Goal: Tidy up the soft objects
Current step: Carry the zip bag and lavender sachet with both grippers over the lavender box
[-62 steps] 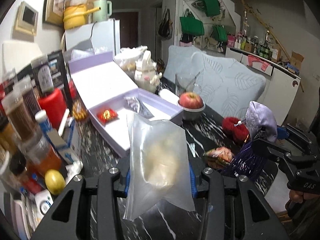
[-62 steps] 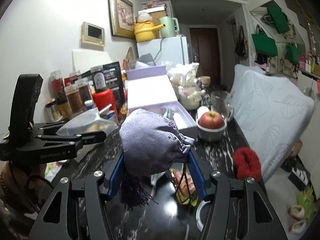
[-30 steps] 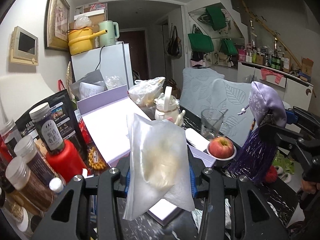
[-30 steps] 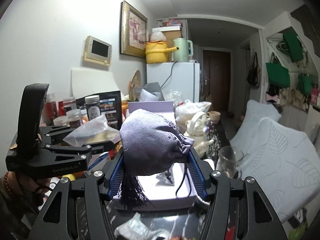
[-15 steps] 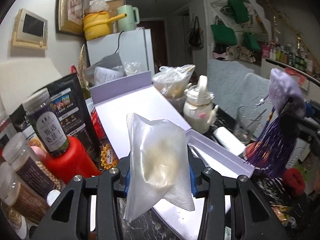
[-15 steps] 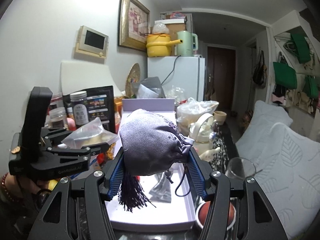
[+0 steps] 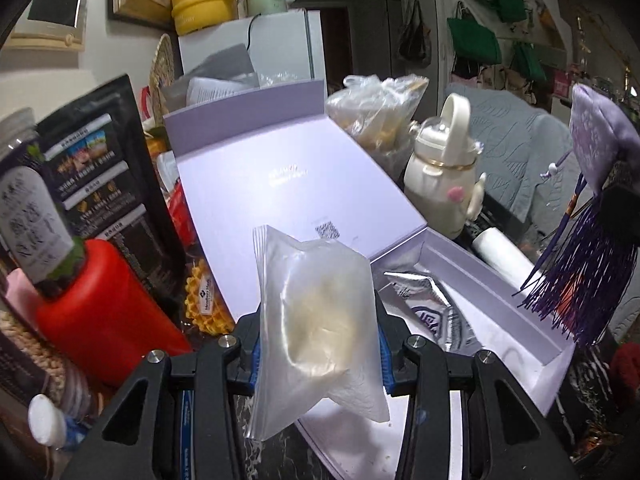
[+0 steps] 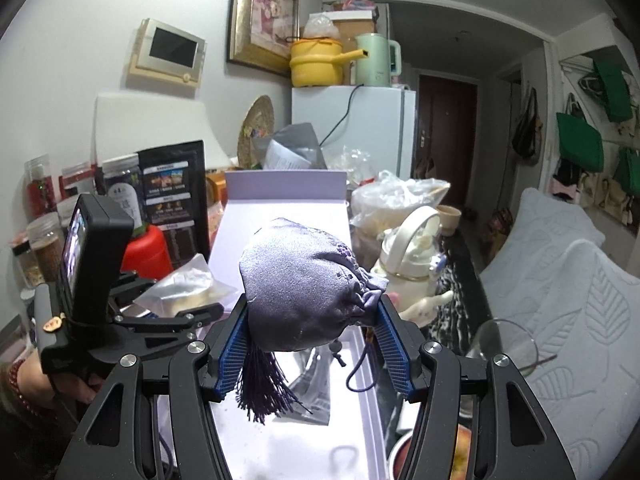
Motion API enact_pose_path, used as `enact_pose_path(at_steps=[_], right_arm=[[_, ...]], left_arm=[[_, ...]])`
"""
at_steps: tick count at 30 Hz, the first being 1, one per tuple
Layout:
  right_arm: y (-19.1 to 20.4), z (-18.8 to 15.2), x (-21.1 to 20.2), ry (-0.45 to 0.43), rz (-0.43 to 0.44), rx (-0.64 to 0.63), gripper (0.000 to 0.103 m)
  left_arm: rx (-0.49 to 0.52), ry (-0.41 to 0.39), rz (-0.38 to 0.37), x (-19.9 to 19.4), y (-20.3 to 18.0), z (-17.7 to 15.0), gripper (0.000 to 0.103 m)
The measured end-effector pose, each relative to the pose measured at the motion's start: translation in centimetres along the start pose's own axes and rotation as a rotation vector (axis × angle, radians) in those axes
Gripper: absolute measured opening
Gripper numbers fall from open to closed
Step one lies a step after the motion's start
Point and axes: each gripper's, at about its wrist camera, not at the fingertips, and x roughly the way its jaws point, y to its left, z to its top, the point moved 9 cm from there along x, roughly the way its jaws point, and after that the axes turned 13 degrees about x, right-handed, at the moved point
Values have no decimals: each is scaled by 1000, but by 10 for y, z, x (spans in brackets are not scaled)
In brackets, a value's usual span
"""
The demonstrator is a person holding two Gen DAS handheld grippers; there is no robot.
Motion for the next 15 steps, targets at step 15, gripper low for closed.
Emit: enact_pose_path(at_steps=[15], right_arm=[[-12, -19, 54, 106, -21, -5, 59]], left_arm=[[2, 151, -4, 61, -2, -32, 42]])
